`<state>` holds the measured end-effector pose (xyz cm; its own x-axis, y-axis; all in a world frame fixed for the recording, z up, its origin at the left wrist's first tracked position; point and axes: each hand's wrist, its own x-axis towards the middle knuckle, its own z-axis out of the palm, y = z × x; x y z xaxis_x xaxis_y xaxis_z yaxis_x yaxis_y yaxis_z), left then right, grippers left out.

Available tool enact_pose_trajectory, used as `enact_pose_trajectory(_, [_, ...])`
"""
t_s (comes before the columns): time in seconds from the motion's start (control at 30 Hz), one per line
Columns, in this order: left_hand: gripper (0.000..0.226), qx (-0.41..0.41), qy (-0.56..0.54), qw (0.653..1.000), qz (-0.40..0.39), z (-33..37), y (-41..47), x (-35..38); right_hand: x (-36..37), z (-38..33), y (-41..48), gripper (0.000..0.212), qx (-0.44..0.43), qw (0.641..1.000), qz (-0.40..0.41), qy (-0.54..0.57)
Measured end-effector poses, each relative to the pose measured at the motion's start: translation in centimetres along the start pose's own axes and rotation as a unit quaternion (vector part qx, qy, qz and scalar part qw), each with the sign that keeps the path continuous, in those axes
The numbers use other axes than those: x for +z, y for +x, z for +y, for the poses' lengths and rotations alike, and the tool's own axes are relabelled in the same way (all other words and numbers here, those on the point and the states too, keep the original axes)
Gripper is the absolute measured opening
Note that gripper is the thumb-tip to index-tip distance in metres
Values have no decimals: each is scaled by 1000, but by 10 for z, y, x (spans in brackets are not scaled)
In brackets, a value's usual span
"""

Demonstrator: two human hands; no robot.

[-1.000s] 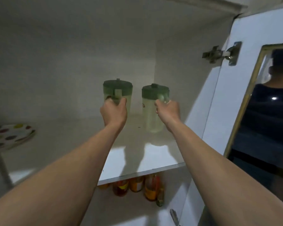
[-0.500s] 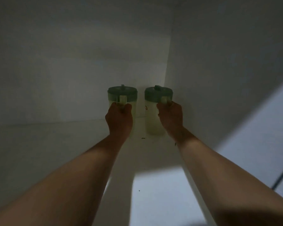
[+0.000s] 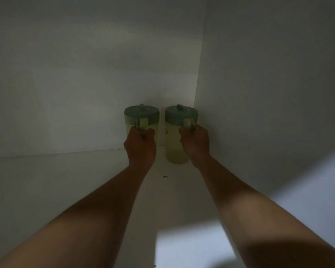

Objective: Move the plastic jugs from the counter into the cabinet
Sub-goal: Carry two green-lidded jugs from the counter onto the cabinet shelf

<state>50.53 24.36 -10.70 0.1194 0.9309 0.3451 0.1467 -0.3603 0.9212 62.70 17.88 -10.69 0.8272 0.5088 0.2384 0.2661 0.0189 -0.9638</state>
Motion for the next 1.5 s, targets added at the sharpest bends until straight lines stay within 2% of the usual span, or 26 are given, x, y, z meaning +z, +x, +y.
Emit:
enact_pose_trajectory(0.13, [21,-8,26,1000,-8,0,2,3,-5,-5,3,13,9,999,-15,-48])
enact_pose_trajectory(0.23, [45,-36,36,999,-3,-1,0,0,-10,-11,-2,41,16,994,-26,-103])
enact_pose_trajectory(0.3, [67,-47,84,995,18,2,-4,-8,-14,-17,-8,61,11,990,-26,-136])
enact_pose_trajectory(0.4, [77,-17,163,986,43,15,-15,-24,-24,-34,-25,76,-2,975,-10,-221])
enact_pose_trajectory(0.5, [73,46,229,972,21,31,-31,-47,-39,-58,-53,72,-34,959,-15,-279])
enact_pose_trajectory(0.63, [69,149,313,937,-30,63,-61,-92,-65,-98,-100,72,-64,939,-38,-337])
enact_pose_trajectory(0.83, [71,242,370,892,-90,123,-118,-183,-101,-169,-197,70,-112,901,-51,-416])
enact_pose_trajectory(0.97, [75,267,401,872,-88,154,-163,-248,-117,-208,-267,69,-133,898,-51,-417])
enact_pose_trajectory(1.17, [69,298,425,851,-77,180,-213,-340,-118,-253,-357,61,-166,890,-56,-421])
enact_pose_trajectory(1.37, [66,301,463,834,-6,203,-246,-434,-96,-307,-425,62,-236,878,-99,-404])
enact_pose_trajectory(1.5, [67,260,505,822,42,209,-267,-504,-64,-336,-471,67,-295,869,-150,-367])
